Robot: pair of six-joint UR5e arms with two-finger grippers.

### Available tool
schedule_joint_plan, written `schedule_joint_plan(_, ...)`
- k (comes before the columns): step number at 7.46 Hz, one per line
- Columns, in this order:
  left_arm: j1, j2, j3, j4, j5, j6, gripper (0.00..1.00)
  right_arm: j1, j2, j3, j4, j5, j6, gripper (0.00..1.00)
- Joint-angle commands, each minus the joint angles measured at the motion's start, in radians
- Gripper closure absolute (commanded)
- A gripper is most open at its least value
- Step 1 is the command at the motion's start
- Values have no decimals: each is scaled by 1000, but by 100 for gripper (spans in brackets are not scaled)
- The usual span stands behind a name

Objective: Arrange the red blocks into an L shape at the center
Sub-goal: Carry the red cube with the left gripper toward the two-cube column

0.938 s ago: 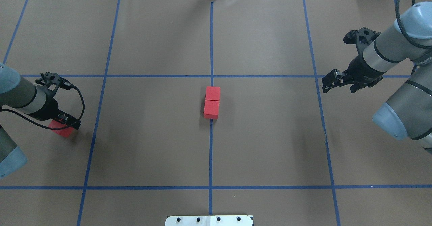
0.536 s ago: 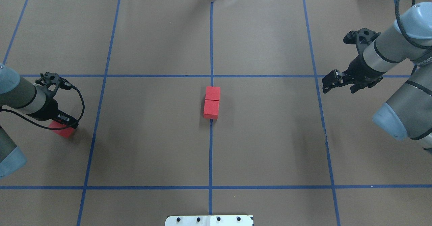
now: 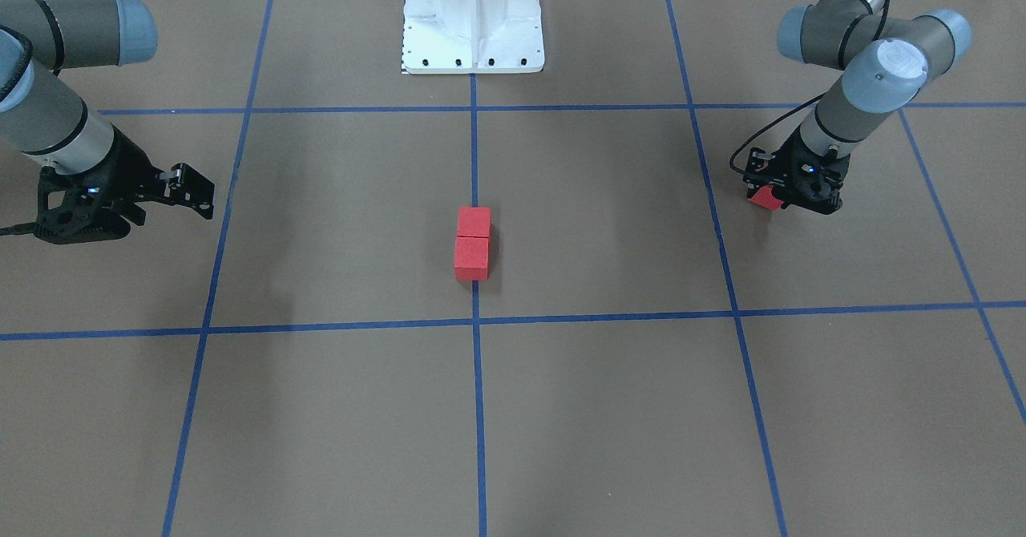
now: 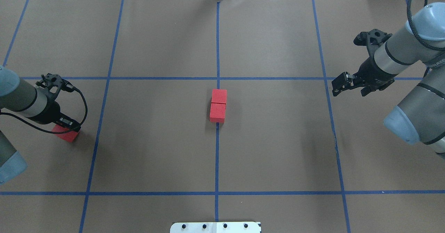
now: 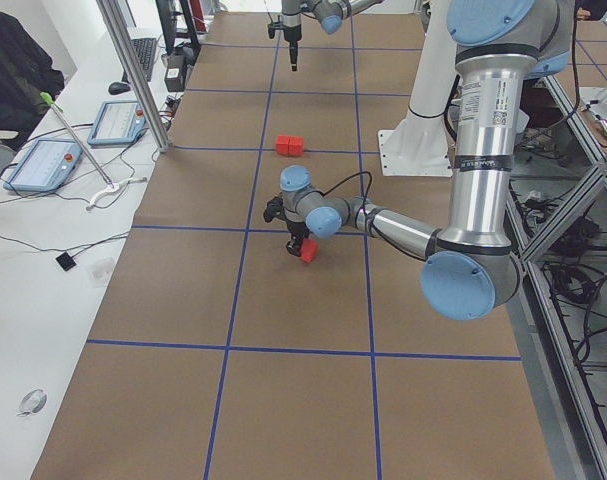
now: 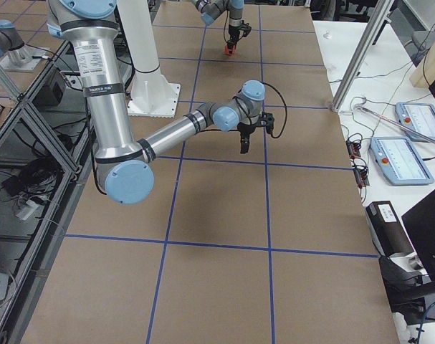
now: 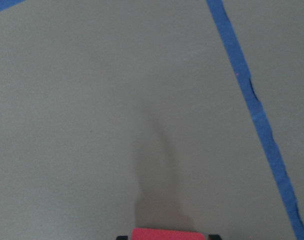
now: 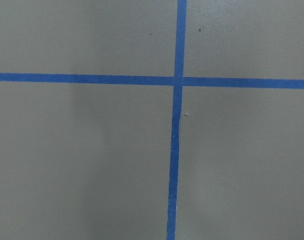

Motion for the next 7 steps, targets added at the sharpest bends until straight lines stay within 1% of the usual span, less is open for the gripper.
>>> schedule_joint_plan(1, 3, -113, -24, 122, 0, -90, 100, 0, 2, 1, 0, 0, 0, 0)
schedule_joint_plan(3, 3, -317, -12, 322, 1, -175, 100, 0, 2, 2, 0, 0, 0, 0)
schedule_joint_plan(4, 4, -380, 0, 358, 1, -344, 100, 2, 2, 2, 0, 0, 0, 0)
schedule_joint_plan(5, 27, -425, 31, 353, 1, -580, 100, 2, 2, 2, 0, 0, 0, 0)
schedule_joint_plan(7, 64, -552, 116, 349, 18, -900, 100, 2, 2, 2, 0, 0, 0, 0)
